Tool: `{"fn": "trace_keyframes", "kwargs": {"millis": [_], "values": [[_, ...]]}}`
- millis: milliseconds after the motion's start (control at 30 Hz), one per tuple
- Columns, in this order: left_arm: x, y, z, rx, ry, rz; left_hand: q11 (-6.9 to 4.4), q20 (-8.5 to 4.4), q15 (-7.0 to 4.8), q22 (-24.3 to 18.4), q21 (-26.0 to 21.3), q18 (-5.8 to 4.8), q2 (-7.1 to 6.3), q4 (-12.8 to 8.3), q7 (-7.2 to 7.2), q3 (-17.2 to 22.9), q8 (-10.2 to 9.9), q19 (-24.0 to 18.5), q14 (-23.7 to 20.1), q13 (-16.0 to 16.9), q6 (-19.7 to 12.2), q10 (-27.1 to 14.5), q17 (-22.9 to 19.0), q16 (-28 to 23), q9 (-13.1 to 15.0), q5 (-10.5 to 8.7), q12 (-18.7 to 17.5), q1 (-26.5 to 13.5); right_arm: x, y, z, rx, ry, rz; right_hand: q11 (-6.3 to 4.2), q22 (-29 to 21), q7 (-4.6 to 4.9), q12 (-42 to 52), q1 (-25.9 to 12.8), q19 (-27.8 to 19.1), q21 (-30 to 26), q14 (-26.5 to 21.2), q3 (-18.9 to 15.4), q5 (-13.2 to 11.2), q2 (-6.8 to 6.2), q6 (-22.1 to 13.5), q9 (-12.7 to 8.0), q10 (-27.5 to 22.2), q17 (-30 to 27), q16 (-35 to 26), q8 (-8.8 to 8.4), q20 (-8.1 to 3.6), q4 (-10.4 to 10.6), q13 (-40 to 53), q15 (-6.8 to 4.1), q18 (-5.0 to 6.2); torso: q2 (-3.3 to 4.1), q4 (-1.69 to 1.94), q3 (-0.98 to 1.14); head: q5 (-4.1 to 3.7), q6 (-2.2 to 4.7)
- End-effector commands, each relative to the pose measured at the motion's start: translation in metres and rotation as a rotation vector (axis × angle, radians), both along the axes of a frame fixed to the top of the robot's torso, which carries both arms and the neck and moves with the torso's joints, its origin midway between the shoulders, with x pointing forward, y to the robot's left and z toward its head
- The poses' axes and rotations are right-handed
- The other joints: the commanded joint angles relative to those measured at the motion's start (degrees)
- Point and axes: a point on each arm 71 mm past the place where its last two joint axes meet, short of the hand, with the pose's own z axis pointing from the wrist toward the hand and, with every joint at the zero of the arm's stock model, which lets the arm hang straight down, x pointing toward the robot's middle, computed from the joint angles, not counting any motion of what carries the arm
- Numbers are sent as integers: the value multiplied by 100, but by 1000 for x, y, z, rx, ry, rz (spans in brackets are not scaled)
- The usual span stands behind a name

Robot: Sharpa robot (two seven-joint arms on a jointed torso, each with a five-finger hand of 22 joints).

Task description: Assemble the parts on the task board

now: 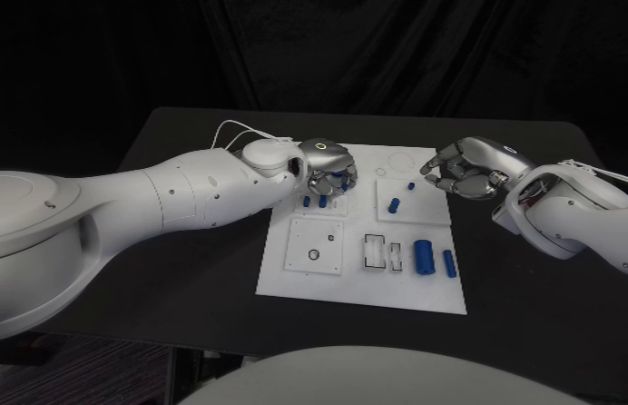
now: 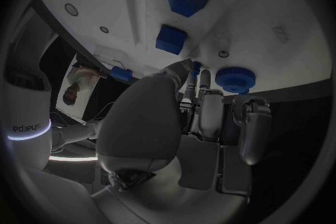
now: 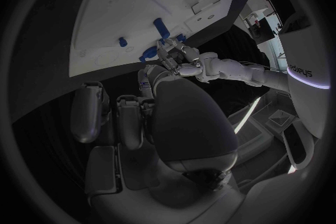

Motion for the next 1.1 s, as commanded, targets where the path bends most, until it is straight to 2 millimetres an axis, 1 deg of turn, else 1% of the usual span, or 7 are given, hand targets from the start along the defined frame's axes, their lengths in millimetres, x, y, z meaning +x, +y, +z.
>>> {"fn": "trace_keyframes", "kwargs": {"millis": [33, 200, 233, 267, 467, 767, 1100], "values": [[-1, -1, -2, 7, 6, -5, -7, -53, -11, 1508, 17, -36, 57, -32, -7, 25, -5, 602, -34, 10, 40, 62, -20, -27, -4, 41, 25, 24, 0, -1, -1, -3, 7, -8, 23, 923, -4, -22, 30, -2, -11, 482, 22, 36, -23, 24, 0, 434, 1054, -24, -13, -8, -7, 1331, 27, 72, 1, 5, 3, -5, -1], [-1, -1, -2, -1, -4, -7, -44, -64, -34, 1508, 17, -36, 82, -49, 25, 52, 15, 602, -37, 14, 102, 157, -35, -31, 3, 53, 43, 43, 0, -1, -1, -3, 7, -7, 23, 923, -4, -22, 30, -2, -11, 482, 22, 36, -23, 24, 0, 434, 1054, -24, -13, -8, -7, 1331, 27, 72, -2, 4, 3, -7, -1], [0, -1, -2, -4, -7, -8, -110, -72, -73, 1508, 17, -36, 125, -75, 64, 80, 71, 602, -32, 28, 218, 282, -38, -31, 27, 59, 89, 86, 0, -1, -1, -3, 7, -7, 23, 923, -4, -22, 30, -2, -11, 482, 22, 36, -23, 24, 0, 434, 1054, -24, -13, -8, -7, 1331, 27, 72, -2, 1, 3, -4, -1], [0, -1, -2, -7, -10, -9, -147, -84, -105, 1508, 17, -36, 141, -90, 83, 94, 91, 602, -40, 24, 272, 339, -69, -44, 36, 66, 90, 104, 0, -1, -1, -3, 7, -7, 23, 923, -4, -22, 30, -2, -11, 482, 22, 36, -23, 24, 0, 434, 1054, -24, -13, -8, -7, 1331, 27, 72, 0, -1, 2, -6, -1], [-1, 0, 0, -34, -40, -17, -221, -142, -181, 1508, 17, -36, 207, -135, 87, 129, 183, 602, -36, -59, 526, 668, -136, -83, 82, 84, 11, 139, 0, -1, -1, -3, 6, -8, 23, 921, -4, -25, 23, -6, -24, 480, 27, 39, -23, 28, 0, 430, 1050, -28, -13, -9, -7, 1326, 27, 75, -2, 0, 1, -10, -1], [-2, 7, 4, -75, -87, -21, -263, -153, -224, 1508, 17, -36, 235, -201, 70, 126, 272, 602, 8, -225, 826, 1043, -169, -108, 137, 231, -202, 142, 0, -2, -1, -3, 6, -10, 23, 921, -4, -25, 23, -6, -24, 480, 27, 39, -23, 28, 0, 430, 1050, -28, -13, -9, -7, 1326, 27, 75, 1, 1, 1, -19, -1], [-11, 31, 13, -112, -117, 7, -235, -193, -205, 1508, 17, -36, 199, -198, 90, 123, 212, 602, -36, -416, 824, 1117, -342, -207, 127, 217, -486, 85, -1, -4, -1, -6, 10, -17, 23, 921, -4, -25, 23, -6, -24, 480, 27, 39, -23, 28, 0, 430, 1050, -28, -13, -9, -7, 1326, 27, 75, 0, 5, 0, -32, -1]]}}
